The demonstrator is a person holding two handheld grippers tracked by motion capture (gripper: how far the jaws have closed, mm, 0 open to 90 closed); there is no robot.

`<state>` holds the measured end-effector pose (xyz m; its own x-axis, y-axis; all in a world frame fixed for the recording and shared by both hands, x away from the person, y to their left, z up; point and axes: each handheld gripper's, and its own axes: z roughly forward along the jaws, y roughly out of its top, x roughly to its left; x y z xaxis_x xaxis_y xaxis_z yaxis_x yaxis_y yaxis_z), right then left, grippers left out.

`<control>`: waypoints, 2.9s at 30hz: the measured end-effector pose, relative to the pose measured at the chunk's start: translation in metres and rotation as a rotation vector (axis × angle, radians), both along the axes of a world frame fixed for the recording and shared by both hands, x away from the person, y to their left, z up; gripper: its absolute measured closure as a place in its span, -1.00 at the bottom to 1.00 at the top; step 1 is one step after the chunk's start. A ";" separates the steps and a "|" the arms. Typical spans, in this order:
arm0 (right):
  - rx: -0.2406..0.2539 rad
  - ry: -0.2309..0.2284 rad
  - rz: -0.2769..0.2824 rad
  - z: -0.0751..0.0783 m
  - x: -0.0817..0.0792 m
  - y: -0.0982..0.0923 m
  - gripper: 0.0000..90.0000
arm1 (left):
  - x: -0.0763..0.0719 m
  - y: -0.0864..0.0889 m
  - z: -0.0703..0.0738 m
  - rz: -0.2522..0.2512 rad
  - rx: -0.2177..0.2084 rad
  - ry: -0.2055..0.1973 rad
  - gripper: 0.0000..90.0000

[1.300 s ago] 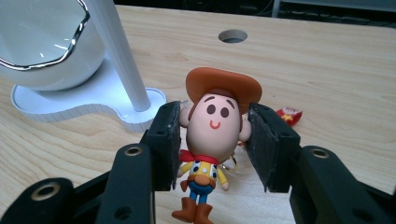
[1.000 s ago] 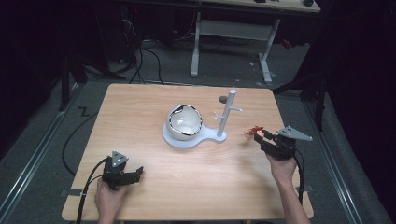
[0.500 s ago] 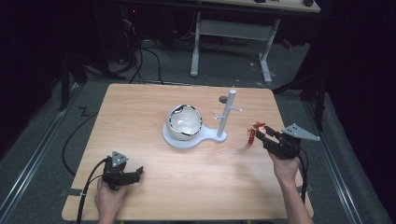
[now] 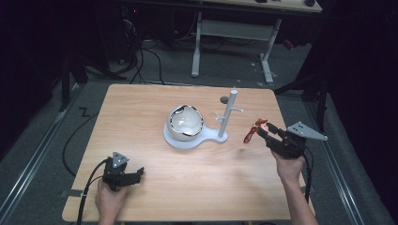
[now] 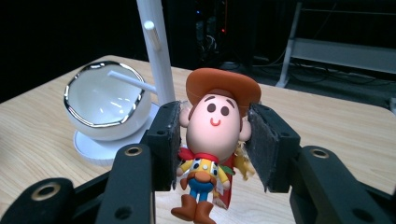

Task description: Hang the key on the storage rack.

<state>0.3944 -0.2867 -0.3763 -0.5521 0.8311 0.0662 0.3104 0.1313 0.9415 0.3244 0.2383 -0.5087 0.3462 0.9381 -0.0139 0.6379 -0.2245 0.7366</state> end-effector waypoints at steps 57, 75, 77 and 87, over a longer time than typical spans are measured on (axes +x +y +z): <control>-0.025 -0.043 0.097 0.054 0.029 0.050 0.26 | 0.000 0.000 0.000 0.000 -0.006 0.000 -0.63; -0.026 -0.010 0.059 0.047 0.041 0.044 0.26 | 0.000 0.000 0.000 0.000 -0.006 0.000 -0.63; -0.024 -0.006 0.059 0.046 0.042 0.044 0.25 | 0.000 0.000 0.000 0.000 -0.008 0.000 -0.63; -0.005 0.018 0.044 0.035 0.044 0.038 0.25 | 0.000 0.000 0.000 0.001 -0.010 0.001 -0.63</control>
